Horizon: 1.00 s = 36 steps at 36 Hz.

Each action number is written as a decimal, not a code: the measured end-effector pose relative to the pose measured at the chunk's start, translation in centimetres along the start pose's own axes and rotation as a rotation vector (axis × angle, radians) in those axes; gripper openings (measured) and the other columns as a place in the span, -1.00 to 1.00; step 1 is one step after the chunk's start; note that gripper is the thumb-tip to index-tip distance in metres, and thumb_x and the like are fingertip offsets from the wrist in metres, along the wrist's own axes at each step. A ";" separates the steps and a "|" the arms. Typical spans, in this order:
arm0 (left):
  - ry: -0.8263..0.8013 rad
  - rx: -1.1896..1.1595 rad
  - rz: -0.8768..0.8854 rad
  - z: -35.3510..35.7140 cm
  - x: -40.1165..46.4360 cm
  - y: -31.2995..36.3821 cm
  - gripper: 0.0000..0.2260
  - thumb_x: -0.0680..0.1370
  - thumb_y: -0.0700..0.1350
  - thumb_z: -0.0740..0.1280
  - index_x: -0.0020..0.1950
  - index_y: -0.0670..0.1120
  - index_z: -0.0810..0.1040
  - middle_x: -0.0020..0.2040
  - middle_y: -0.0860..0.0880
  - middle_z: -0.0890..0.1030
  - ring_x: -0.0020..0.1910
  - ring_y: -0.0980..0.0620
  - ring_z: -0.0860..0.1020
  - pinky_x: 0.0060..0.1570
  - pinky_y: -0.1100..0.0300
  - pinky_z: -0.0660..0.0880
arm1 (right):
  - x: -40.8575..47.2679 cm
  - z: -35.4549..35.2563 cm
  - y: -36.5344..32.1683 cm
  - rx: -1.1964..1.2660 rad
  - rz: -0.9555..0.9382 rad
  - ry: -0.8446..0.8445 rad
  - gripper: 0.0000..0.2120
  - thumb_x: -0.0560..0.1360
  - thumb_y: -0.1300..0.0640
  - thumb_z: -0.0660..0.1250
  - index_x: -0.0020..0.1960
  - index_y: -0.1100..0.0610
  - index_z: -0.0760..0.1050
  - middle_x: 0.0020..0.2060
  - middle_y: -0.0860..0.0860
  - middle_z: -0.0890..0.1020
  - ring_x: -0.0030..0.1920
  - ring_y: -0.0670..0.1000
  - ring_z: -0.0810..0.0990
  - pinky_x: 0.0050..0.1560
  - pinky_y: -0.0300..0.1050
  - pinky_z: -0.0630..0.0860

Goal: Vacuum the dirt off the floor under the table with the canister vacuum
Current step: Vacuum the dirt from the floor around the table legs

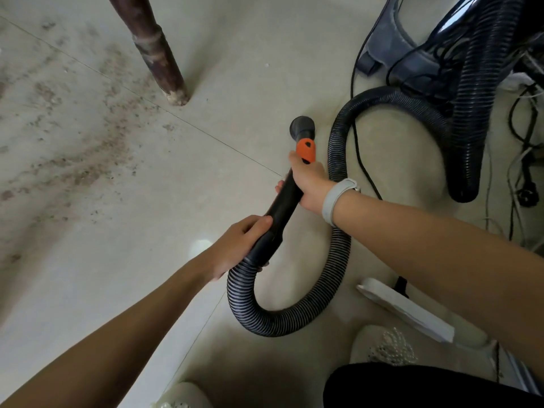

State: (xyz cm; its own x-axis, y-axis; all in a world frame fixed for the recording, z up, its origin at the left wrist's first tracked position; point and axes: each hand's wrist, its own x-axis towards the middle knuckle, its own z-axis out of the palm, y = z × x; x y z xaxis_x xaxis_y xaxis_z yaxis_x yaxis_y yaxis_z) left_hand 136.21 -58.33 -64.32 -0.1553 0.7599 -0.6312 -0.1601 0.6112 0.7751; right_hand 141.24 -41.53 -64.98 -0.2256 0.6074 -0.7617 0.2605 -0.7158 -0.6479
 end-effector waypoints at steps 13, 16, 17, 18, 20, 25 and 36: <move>0.286 -0.087 -0.036 -5.8 -3.1 -2.5 -0.82 0.56 -0.04 0.25 0.07 -0.11 0.49 -0.03 -0.25 0.61 -0.17 -0.16 0.62 -0.11 -0.09 0.61 | -0.7 11.2 1.7 -0.234 -0.013 -0.313 -0.69 0.57 0.00 0.27 0.13 0.20 0.30 -0.24 0.13 0.44 -0.58 0.01 0.50 -0.45 -0.14 0.55; 0.384 0.001 -0.006 -7.6 -2.3 -1.4 -0.71 0.41 0.14 0.27 -0.02 -0.03 0.52 -0.08 -0.17 0.63 -0.09 -0.20 0.62 0.01 -0.20 0.57 | -0.2 12.8 0.3 -0.239 -0.044 -0.268 -0.69 0.58 0.00 0.26 0.12 0.22 0.30 -0.25 0.11 0.45 -0.51 0.02 0.52 -0.48 -0.18 0.54; 0.407 0.018 0.008 -8.1 -1.9 -1.0 -0.69 0.38 0.16 0.27 -0.03 -0.02 0.53 -0.09 -0.16 0.64 -0.08 -0.20 0.62 0.02 -0.21 0.56 | 0.1 13.3 -0.2 -0.239 -0.052 -0.258 -0.69 0.58 -0.01 0.26 0.12 0.22 0.30 -0.25 0.11 0.46 -0.48 0.02 0.53 -0.47 -0.17 0.55; 0.426 0.033 0.020 -8.7 -1.5 -0.7 -0.67 0.37 0.17 0.27 -0.03 -0.03 0.54 -0.10 -0.16 0.64 -0.09 -0.20 0.63 0.01 -0.19 0.57 | 0.3 13.7 -0.8 -0.237 -0.055 -0.251 -0.68 0.58 -0.02 0.26 0.12 0.21 0.30 -0.24 0.11 0.46 -0.46 0.02 0.54 -0.44 -0.15 0.56; 0.454 0.055 0.037 -9.5 -0.8 0.1 -0.67 0.43 0.15 0.30 0.01 -0.07 0.55 -0.09 -0.15 0.64 -0.13 -0.15 0.63 0.01 -0.12 0.58 | 0.8 14.4 -1.6 -0.240 -0.055 -0.238 -0.67 0.57 -0.04 0.26 0.13 0.20 0.30 -0.21 0.10 0.47 -0.42 0.03 0.55 -0.39 -0.12 0.58; 0.449 0.131 0.042 -10.5 -0.2 0.0 -0.73 0.55 0.06 0.27 0.09 -0.11 0.52 -0.05 -0.10 0.61 -0.07 -0.07 0.59 -0.04 0.07 0.53 | 1.1 15.1 -1.8 -0.288 -0.025 -0.244 -0.60 0.55 -0.09 0.27 0.18 0.20 0.34 -0.22 0.09 0.49 -0.41 0.02 0.57 -0.45 -0.18 0.55; 0.162 -0.031 -0.028 -10.4 -4.5 -5.7 -0.70 0.55 0.16 0.27 0.08 -0.05 0.47 0.03 -0.08 0.61 0.03 -0.04 0.59 0.12 0.06 0.53 | -3.1 15.8 4.6 -0.357 -0.002 -0.272 -0.72 0.57 -0.02 0.28 -0.07 0.18 0.33 -0.32 0.10 0.42 -0.46 0.05 0.47 -0.35 -0.08 0.55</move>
State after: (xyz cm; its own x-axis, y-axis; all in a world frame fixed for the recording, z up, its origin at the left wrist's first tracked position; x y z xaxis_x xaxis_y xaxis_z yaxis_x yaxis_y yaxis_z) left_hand 127.71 -67.55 -66.18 -0.3049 0.6953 -0.6508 -0.1959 0.6230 0.7573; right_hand 128.34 -52.11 -65.56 -0.4530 0.4620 -0.7625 0.5564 -0.5218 -0.6467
